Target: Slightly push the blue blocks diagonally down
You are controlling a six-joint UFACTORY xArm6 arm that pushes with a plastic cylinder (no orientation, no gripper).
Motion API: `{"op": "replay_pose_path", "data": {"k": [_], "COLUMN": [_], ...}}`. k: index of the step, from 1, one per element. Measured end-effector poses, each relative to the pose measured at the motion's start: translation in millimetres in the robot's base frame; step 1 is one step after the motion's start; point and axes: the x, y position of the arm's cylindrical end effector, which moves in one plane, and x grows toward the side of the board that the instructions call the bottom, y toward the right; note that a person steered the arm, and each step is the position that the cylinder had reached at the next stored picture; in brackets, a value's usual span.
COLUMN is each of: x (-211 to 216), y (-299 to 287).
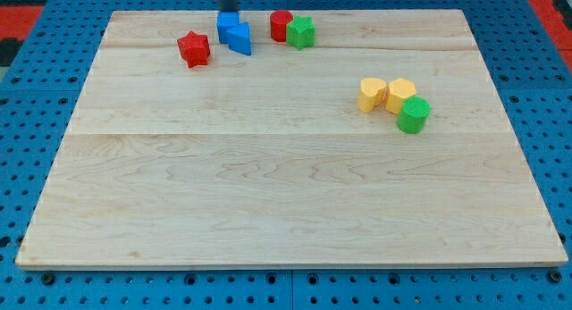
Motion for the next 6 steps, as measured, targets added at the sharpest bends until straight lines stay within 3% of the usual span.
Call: {"op": "replay_pose_path", "data": {"k": [1, 5, 6], "x": [6.2, 13.7, 15.8], "y": [-7.2, 59.0, 14.9]}}
